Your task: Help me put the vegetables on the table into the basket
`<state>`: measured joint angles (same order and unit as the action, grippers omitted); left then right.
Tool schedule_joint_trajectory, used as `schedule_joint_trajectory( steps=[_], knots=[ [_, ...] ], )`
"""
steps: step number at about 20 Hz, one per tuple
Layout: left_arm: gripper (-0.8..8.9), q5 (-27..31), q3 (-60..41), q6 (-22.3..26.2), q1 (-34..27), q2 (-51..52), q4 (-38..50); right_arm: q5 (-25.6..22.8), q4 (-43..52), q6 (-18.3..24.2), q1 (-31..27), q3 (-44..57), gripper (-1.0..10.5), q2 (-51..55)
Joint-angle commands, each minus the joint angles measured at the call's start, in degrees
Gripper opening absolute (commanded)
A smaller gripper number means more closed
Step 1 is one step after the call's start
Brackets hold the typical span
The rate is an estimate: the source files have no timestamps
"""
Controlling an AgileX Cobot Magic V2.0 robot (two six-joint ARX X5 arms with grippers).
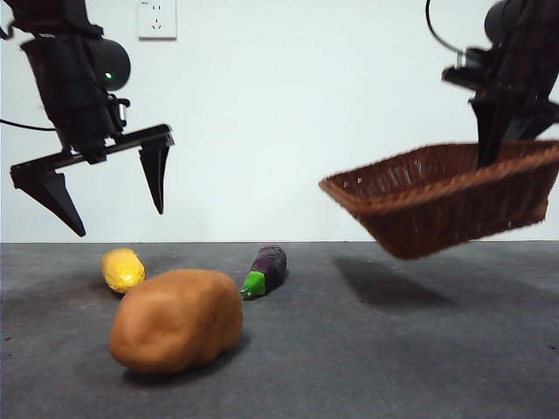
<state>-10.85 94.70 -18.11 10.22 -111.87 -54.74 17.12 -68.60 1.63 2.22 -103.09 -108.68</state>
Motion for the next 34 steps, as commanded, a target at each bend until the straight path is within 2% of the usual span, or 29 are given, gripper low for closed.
schedule_joint_trajectory(
  steps=[1,3,4,12,13,15,17,18,20,25,28,30,34],
  knots=[
    [5.7,3.0,0.7,-2.7,0.5,-2.9,-1.0,0.7,-1.1,1.5,0.1,-0.3,-0.1,2.2],
    [5.65,7.6,0.7,-2.9,0.5,-4.9,-1.5,0.7,-1.7,1.6,0.1,-0.3,-0.1,3.9],
    [5.65,8.2,0.7,-3.1,0.5,-5.7,-1.4,1.0,-2.0,1.9,0.1,-0.3,-0.1,4.6],
    [5.6,8.3,0.7,-4.2,1.9,-10.4,2.2,1.6,-2.9,2.7,0.1,-0.3,-0.1,6.4],
    [5.23,8.3,0.7,-4.3,1.9,-10.4,2.6,1.6,-2.8,2.8,0.1,-0.3,-0.1,6.4],
    [3.12,8.3,0.7,-4.3,2.1,-10.4,2.5,1.6,-2.8,2.9,0.1,-0.3,-0.1,6.4],
    [2.71,9.1,0.7,-4.1,2.2,-10.4,2.5,1.6,-2.8,2.9,0.1,-0.3,-0.1,6.3],
    [2.04,9.4,0.7,-3.9,2.2,-10.4,2.4,1.6,-2.7,2.9,0.1,-0.3,-0.1,6.4],
    [-0.19,8.9,0.7,-2.2,2.3,-10.4,3.4,1.5,-2.4,2.9,0.1,-0.2,-0.1,6.4],
    [-0.09,-4.8,3.9,-0.4,3.0,-7.0,4.2,-2.6,-2.4,0.7,0.1,-0.2,-0.1,6.3],
    [-0.09,-10.9,4.1,-0.8,7.0,-0.6,9.6,-7.4,-2.4,-2.6,1.0,-0.1,-0.1,6.3],
    [-0.09,-14.9,4.1,-0.8,11.2,3.0,14.0,-8.2,-3.0,-4.0,2.7,-0.2,-0.1,6.2],
    [-0.09,-15.6,4.1,-1.2,20.4,5.2,18.3,-8.0,-4.6,-4.5,8.3,-0.2,-0.1,6.2]
  ],
)
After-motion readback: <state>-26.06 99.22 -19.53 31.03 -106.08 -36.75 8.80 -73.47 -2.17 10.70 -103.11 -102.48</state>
